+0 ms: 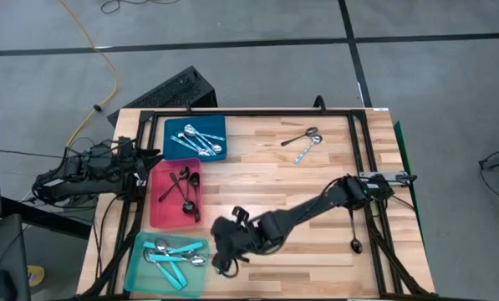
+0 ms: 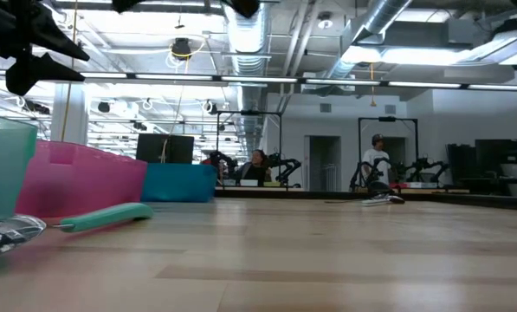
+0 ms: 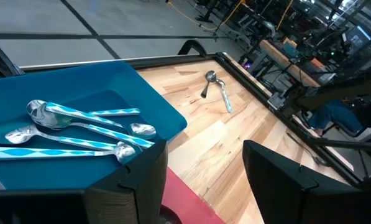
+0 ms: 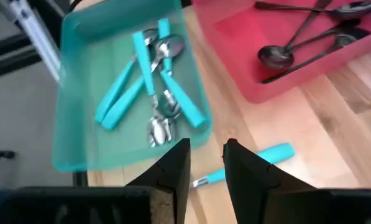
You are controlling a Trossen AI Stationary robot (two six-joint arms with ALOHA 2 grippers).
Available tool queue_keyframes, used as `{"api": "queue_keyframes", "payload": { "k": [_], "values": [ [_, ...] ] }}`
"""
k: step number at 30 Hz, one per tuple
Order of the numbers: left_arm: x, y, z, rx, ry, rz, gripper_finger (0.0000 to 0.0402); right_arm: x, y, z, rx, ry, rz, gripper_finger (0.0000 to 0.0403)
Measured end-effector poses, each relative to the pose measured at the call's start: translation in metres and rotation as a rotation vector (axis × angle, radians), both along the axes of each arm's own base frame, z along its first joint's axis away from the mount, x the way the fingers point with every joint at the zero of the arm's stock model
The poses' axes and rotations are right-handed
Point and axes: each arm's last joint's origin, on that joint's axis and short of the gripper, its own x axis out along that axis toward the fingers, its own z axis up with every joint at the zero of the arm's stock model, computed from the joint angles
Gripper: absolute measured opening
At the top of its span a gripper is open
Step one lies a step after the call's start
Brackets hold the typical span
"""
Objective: Sort silverware by color (type)
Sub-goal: Put the light blue spoon into the light blue bin
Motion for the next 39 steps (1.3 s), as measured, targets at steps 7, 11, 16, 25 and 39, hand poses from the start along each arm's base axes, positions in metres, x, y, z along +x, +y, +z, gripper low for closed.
{"api": "queue_keyframes", "payload": {
  "k": [7,11,16,25,39],
  "values": [
    [0.0,0.0,0.0,0.001,0.001,0.005,0.0195,0.0,0.002,-0.015,-0.081,0.016,0.046,0.015],
    [0.0,0.0,0.0,0.003,0.001,0.008,0.0195,0.003,-0.004,-0.013,-0.137,0.019,0.093,0.0186],
    [0.0,0.0,0.0,-0.005,-0.004,0.021,0.0195,0.006,-0.011,-0.014,-0.184,0.043,0.194,0.0218],
    [-0.001,0.0,-0.001,-0.016,0.004,0.027,0.0195,0.005,-0.023,-0.019,-0.211,0.125,0.294,0.0221],
    [-0.001,0.001,-0.002,-0.016,0.009,0.03,0.0195,0.006,-0.024,-0.019,-0.329,0.139,0.505,0.0221]
  ]
}}
